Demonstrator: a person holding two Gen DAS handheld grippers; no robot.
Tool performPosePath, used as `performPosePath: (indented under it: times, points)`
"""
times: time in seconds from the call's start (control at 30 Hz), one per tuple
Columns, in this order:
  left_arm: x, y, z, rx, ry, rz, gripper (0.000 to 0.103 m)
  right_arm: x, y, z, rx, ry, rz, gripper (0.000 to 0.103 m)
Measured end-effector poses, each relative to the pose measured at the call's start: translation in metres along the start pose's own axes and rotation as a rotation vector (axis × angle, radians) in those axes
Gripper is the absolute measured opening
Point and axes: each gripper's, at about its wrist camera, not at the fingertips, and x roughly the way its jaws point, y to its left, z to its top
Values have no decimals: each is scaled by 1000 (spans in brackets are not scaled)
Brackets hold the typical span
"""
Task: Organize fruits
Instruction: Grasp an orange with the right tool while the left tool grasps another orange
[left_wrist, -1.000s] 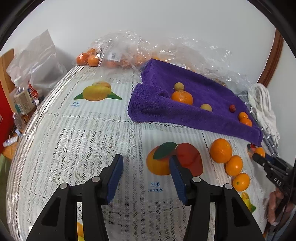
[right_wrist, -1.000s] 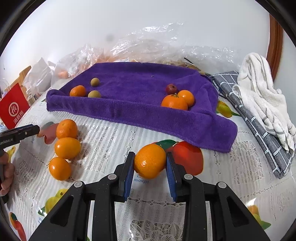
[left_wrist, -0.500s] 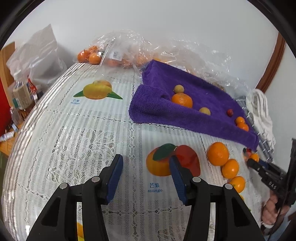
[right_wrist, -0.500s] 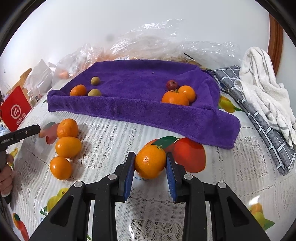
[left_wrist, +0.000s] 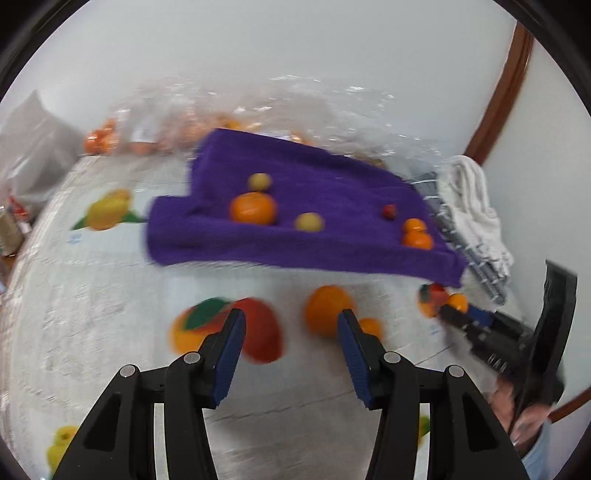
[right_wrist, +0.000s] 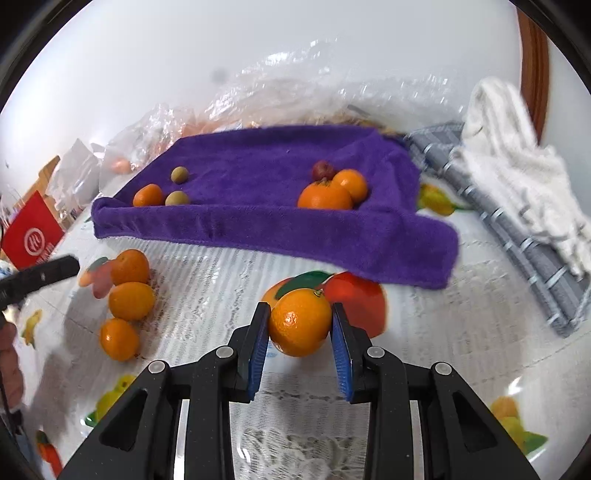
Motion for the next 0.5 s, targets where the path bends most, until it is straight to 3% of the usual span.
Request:
performPosePath:
  times: [0.17,0.4,0.5]
  points:
    - [26,-16,12,-32,54,-21,49,-6,-6,-4,20,-21,8,32]
    - [54,-24,6,9,118,-9,50,-5,-3,-3,10,-25,1,32]
    - [53,-20,5,-10,108,-24,50,-4,0,-3,-5,-19,11,32]
